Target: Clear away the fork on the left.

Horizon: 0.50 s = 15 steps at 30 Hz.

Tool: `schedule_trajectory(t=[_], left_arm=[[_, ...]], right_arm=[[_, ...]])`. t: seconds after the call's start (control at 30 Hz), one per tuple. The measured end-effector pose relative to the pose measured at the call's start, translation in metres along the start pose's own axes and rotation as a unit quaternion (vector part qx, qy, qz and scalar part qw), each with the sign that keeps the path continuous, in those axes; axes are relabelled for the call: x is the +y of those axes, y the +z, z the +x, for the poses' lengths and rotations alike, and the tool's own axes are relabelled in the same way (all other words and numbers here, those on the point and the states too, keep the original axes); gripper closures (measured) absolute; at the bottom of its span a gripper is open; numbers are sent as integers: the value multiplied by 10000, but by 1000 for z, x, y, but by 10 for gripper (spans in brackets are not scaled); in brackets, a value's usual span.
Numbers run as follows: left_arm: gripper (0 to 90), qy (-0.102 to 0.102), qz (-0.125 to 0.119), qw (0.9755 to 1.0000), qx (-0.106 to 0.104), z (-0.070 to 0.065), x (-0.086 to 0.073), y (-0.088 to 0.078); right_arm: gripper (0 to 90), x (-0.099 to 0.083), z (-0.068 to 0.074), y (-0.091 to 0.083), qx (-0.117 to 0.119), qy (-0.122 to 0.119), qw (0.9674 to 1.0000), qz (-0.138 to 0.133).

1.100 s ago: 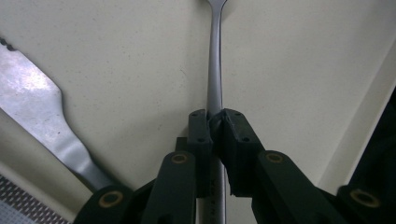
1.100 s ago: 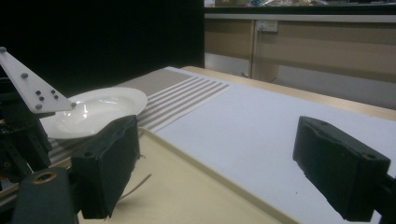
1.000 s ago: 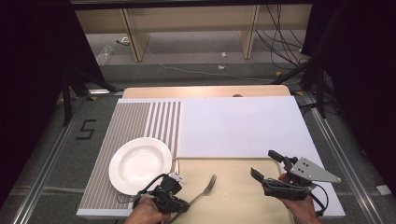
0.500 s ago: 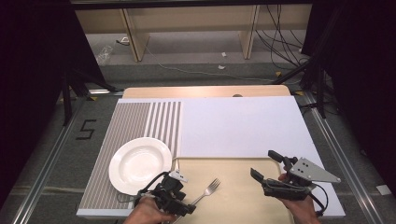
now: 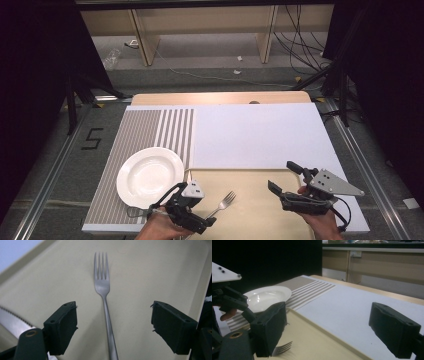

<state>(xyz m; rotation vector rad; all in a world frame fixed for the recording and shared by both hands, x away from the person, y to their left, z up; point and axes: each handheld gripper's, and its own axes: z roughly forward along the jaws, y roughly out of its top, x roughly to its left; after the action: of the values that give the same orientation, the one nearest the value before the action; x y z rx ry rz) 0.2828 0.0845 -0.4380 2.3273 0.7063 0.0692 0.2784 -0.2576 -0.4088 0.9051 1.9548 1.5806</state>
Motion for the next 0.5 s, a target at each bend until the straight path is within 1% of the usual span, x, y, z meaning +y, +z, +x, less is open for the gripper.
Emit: schedule_trajectory(t=[0.03,0.1,0.37,0.5], left_arm=[[203,142,-43,9999,32,-3,1,0],[200,257,-63,9996,-6,-6,3,2],[213,442,-14,9990,63,-8,7,9],[227,575,36,9983,77,-10,9,14]], right_arm=[[157,0,0,0,-5,3,10000,1],[157,0,0,1,-3,-10,10000,-5],[157,0,0,1,-7,-12,10000,-1],[157,0,0,1,-8,-6,10000,6]])
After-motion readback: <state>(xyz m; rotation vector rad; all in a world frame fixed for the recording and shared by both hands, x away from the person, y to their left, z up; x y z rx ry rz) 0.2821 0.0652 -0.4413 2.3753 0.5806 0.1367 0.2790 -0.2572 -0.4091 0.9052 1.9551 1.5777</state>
